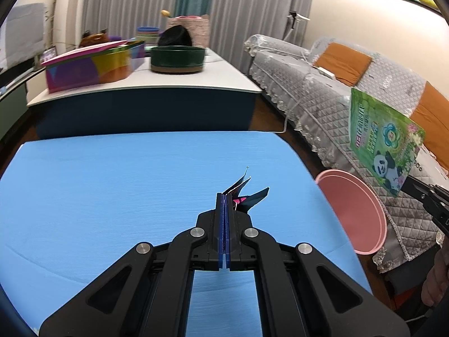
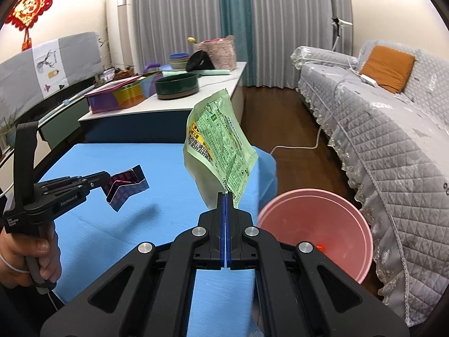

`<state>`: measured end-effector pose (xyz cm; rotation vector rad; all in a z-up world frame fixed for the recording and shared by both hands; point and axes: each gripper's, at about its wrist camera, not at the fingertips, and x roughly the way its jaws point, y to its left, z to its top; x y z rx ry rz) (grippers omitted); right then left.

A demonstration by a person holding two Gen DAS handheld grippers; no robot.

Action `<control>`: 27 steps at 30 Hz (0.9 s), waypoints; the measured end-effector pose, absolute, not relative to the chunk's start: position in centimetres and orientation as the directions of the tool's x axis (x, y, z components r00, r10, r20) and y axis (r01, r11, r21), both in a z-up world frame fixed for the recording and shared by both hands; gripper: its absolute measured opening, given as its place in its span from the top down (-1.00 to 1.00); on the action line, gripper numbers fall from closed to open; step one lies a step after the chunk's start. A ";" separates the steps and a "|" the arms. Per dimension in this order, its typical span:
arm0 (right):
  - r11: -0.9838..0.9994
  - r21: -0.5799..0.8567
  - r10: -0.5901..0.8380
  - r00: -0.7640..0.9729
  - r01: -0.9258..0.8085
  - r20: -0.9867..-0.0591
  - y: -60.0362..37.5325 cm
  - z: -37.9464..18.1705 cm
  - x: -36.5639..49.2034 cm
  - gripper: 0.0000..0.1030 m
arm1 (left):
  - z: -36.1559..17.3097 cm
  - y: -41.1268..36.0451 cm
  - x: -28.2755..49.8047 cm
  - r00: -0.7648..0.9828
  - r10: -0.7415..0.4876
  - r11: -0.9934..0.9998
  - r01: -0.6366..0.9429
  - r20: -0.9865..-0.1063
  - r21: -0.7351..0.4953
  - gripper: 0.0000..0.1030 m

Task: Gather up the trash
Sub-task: 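Carry the black-pink card and green pouch toward the pink bin, then open the right tool over the bin while the left tool opens over it too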

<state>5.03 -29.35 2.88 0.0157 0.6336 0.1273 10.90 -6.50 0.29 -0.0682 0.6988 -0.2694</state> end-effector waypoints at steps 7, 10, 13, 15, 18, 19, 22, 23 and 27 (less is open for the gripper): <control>0.996 0.065 0.087 0.805 -0.060 -0.587 -32.1 2.9 4.2 1.00 | 0.8 -9.6 10.5 0.721 -0.318 0.946 0.286 -0.616 -0.153 1.00; 0.997 0.074 0.068 0.808 -0.030 -0.586 -33.5 3.0 3.9 1.00 | 1.2 -10.7 10.6 0.715 -0.334 0.939 0.307 -0.614 -0.154 1.00; 0.996 0.086 0.050 0.811 0.000 -0.584 -34.8 3.1 3.7 1.00 | 1.8 -11.9 10.8 0.709 -0.354 0.931 0.328 -0.611 -0.158 1.00; 0.996 0.092 0.039 0.813 0.018 -0.581 -35.5 3.2 3.6 1.00 | 2.1 -12.4 11.0 0.704 -0.366 0.927 0.337 -0.609 -0.167 1.00; 0.994 0.102 0.023 0.814 0.045 -0.581 -36.5 3.3 3.4 1.00 | 2.6 -13.6 11.1 0.699 -0.382 0.920 0.350 -0.605 -0.176 1.00; 0.993 0.105 0.020 0.814 0.051 -0.581 -36.7 3.3 3.4 1.00 | 2.8 -14.2 11.2 0.696 -0.389 0.917 0.357 -0.604 -0.179 1.00; 0.992 0.100 -0.002 0.815 0.073 -0.579 -37.4 3.4 3.2 1.00 | 3.0 -16.0 11.3 0.690 -0.403 0.909 0.375 -0.601 -0.180 1.00; 0.992 0.098 -0.007 0.816 0.078 -0.578 -37.6 3.4 3.2 1.00 | 3.1 -16.4 11.2 0.688 -0.407 0.907 0.380 -0.600 -0.180 1.00; 0.991 0.096 -0.021 0.819 0.093 -0.573 -38.3 3.5 3.1 1.00 | 3.2 -18.9 11.4 0.678 -0.424 0.898 0.402 -0.601 -0.180 1.00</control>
